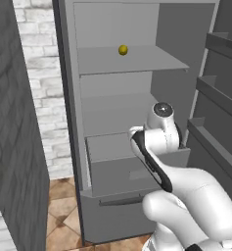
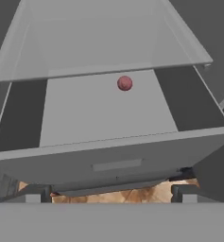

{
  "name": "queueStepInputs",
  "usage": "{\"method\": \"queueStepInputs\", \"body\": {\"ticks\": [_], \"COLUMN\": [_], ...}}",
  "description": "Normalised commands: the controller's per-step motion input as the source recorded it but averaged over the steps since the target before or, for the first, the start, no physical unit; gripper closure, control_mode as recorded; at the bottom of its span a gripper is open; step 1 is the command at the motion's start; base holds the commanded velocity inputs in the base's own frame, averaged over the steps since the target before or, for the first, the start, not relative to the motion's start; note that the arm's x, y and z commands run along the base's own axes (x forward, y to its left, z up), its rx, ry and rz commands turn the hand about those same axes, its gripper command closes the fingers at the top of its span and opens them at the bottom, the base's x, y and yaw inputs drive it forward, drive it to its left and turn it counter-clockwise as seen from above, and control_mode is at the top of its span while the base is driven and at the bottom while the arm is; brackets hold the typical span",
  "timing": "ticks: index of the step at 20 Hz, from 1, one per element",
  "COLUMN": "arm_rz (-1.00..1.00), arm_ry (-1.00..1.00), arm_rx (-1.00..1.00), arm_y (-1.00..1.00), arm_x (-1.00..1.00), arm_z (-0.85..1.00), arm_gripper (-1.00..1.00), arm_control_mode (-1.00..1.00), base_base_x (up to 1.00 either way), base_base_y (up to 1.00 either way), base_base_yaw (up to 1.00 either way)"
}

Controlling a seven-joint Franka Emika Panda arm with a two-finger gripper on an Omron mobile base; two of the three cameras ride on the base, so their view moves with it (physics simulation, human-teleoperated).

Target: Fully open the fridge drawer.

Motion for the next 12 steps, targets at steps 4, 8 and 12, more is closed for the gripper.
{"method": "queueStepInputs", "body": {"ticks": [4,8,12], "arm_rz": [0.00,0.00,0.00], "arm_ry": [0.07,0.08,0.08], "arm_rx": [0.00,0.00,0.00], "arm_y": [-0.12,-0.07,0.00], "arm_x": [0.24,0.31,0.40], "arm_z": [-0.31,-0.47,-0.39], "arm_gripper": [-1.00,-1.00,-1.00], "arm_control_mode": [-1.00,-1.00,-1.00], "base_base_x": [0.00,0.00,0.00], "base_base_y": [0.00,0.00,0.00], "base_base_yaw": [0.00,0.00,0.00]}}
